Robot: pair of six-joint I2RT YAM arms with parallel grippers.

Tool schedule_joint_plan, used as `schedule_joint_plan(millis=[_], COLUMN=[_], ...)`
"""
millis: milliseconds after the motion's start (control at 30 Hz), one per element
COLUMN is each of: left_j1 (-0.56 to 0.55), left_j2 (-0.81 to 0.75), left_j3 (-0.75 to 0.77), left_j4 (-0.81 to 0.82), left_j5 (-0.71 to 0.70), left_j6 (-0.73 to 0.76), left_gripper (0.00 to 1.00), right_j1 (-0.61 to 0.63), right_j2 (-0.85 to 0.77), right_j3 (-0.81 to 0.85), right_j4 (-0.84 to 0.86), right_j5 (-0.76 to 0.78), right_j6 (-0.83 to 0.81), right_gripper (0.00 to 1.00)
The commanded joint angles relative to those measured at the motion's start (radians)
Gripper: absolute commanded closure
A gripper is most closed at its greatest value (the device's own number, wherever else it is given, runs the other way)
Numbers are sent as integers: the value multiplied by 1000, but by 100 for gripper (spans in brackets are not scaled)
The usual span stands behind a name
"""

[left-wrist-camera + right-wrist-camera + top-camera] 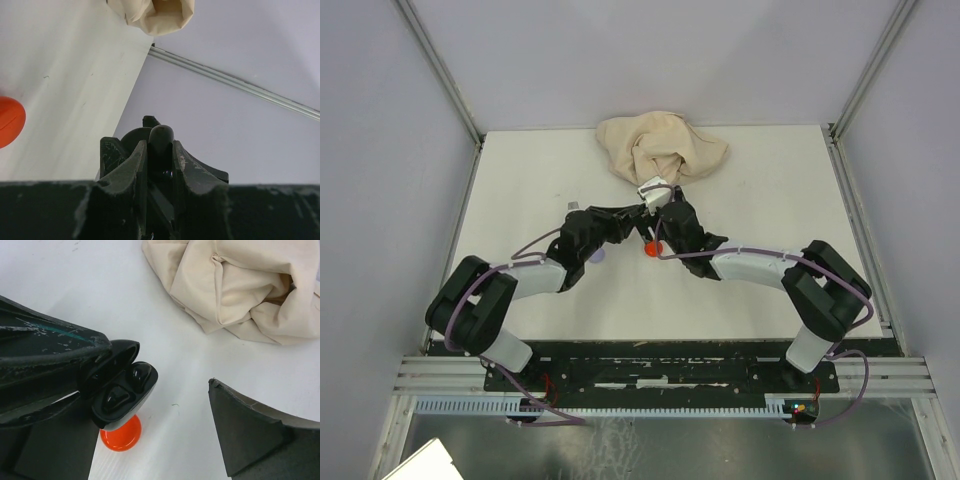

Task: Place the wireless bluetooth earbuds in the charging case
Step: Close the charging case, then place the charging case at the center of the board.

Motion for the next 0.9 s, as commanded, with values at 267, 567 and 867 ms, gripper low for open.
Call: schedule_joint_plan(millis=[267, 567, 867], left_j1=[31, 104, 125], left_j2=[-32, -13, -9], left_j3=[-12, -13, 7], left_j4=[6, -18, -137], left_j5=[47, 122, 279], left_j6=[17, 105, 457], left_gripper=[97, 97, 97], right_j1=[2, 1, -59], right_j2=[-71, -253, -392], right_j3=[-89, -200, -164], right_j4=[79, -36, -308], right_j5=[180, 295, 227], right_j6=[-215, -165, 26], right_gripper=[10, 8, 7])
